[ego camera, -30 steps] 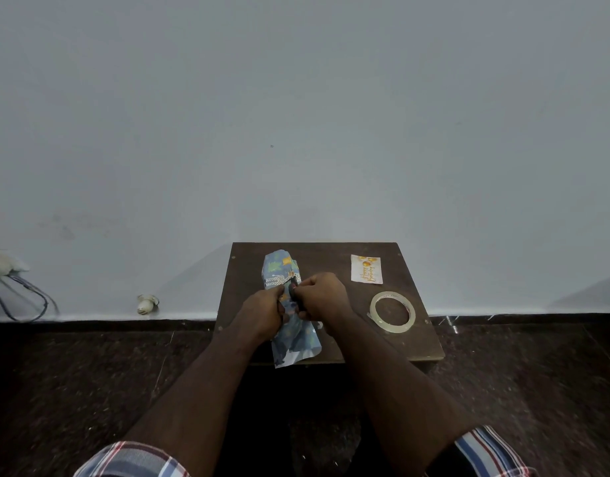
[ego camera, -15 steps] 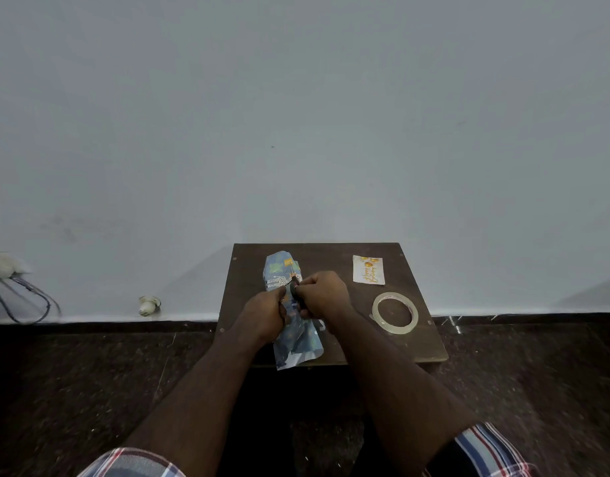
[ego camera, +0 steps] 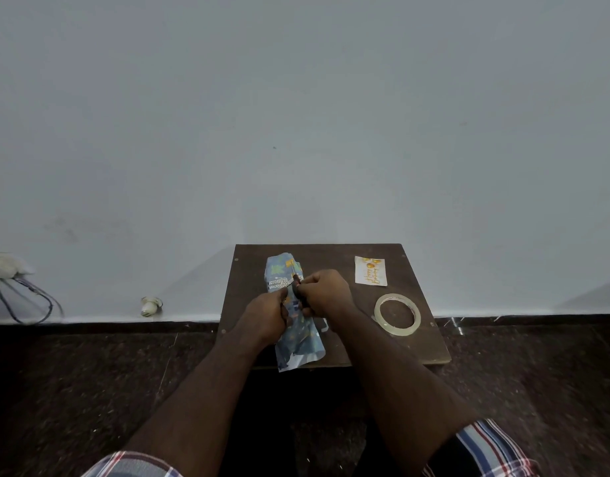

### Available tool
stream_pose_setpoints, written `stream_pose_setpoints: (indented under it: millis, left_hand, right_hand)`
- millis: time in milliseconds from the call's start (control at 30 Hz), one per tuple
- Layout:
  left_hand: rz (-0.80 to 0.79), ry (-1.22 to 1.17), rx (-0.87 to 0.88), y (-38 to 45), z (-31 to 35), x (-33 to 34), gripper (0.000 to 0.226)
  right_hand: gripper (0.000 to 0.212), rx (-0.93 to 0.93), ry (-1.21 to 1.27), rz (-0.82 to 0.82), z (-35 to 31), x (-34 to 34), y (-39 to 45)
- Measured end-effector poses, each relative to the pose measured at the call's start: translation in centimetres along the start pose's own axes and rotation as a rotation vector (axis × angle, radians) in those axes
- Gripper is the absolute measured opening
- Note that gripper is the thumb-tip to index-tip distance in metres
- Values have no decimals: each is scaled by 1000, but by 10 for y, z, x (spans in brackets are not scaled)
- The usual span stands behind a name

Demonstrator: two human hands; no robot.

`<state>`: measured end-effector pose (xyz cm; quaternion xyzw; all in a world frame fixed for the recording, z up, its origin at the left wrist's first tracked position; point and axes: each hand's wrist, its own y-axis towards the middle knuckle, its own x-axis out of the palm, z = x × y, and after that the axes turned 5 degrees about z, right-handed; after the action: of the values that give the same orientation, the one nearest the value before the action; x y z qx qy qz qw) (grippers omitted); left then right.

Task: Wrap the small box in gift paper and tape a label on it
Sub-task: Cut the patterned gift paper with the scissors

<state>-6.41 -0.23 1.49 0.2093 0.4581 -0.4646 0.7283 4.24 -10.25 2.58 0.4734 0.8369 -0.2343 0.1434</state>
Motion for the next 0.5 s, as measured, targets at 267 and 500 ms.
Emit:
stream_pose_setpoints:
  millis: [267,500]
  left_hand:
    - [-6,5,1,-2,1,-3,46]
    - [8,11,0,-5,5,-5,51]
  right_hand:
    - [23,-13,12,7,-5,-1,1]
    - [24,-9,26,1,-5,-2,3]
